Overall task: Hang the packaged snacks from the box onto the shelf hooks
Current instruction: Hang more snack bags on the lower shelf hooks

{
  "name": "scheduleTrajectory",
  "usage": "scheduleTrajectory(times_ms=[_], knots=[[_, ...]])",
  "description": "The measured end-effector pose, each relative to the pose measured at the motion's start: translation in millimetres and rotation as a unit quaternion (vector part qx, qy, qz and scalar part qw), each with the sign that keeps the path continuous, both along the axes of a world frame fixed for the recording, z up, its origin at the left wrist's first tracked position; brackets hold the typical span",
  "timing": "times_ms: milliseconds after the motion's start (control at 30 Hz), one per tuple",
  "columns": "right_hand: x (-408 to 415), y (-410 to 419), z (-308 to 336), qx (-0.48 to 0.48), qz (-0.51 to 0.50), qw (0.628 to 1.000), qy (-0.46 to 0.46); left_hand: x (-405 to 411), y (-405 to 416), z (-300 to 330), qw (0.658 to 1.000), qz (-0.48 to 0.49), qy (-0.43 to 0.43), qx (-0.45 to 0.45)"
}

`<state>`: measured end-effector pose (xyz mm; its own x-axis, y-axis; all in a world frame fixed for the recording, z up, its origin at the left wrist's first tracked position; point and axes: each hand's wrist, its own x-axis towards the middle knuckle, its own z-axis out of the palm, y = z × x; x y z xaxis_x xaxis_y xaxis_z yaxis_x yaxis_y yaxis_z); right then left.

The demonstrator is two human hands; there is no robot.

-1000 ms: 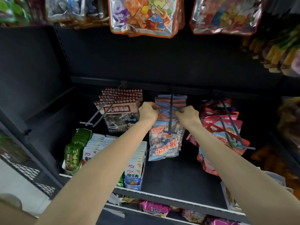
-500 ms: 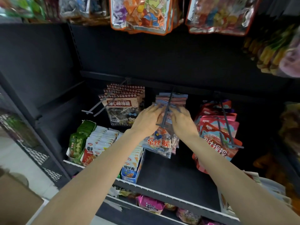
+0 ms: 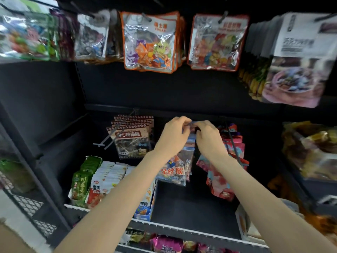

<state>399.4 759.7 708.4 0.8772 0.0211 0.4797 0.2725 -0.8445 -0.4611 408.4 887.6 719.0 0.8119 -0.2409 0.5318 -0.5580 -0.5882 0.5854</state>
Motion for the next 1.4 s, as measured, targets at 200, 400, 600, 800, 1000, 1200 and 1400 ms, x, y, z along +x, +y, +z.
scheduleTrajectory(times_ms=[200,400,600,800,1000,1200,1400], knots=[[-39.3,-57.6,16.7,0.0,-0.077,0.997,-0.018,-16.0,-55.9,-7.7,0.998,-0.04,0.053,-0.015],[-45.1,-112.9,-11.2,0.108,-0.146,0.982,0.054,-7.0,-95.1,-28.9,0.977,-0.046,0.203,-0.053],[-15.9,-126.1,-46.0,0.291,-0.122,0.931,0.185,25.7,-115.4,-46.5,0.923,0.005,0.35,-0.157],[24.9,-146.6,-51.1,0.409,-0.066,0.88,0.232,52.7,-134.2,-53.0,0.879,0.002,0.407,-0.251],[43.1,-150.2,-64.3,0.452,-0.02,0.861,0.234,62.6,-142.7,-72.9,0.837,-0.017,0.453,-0.306],[34.6,-146.7,-76.8,0.498,-0.016,0.833,0.242,49.0,-141.2,-73.5,0.857,-0.054,0.42,-0.295],[23.1,-139.4,-81.3,0.513,-0.025,0.827,0.226,35.5,-131.5,-79.2,0.86,-0.068,0.428,-0.268]])
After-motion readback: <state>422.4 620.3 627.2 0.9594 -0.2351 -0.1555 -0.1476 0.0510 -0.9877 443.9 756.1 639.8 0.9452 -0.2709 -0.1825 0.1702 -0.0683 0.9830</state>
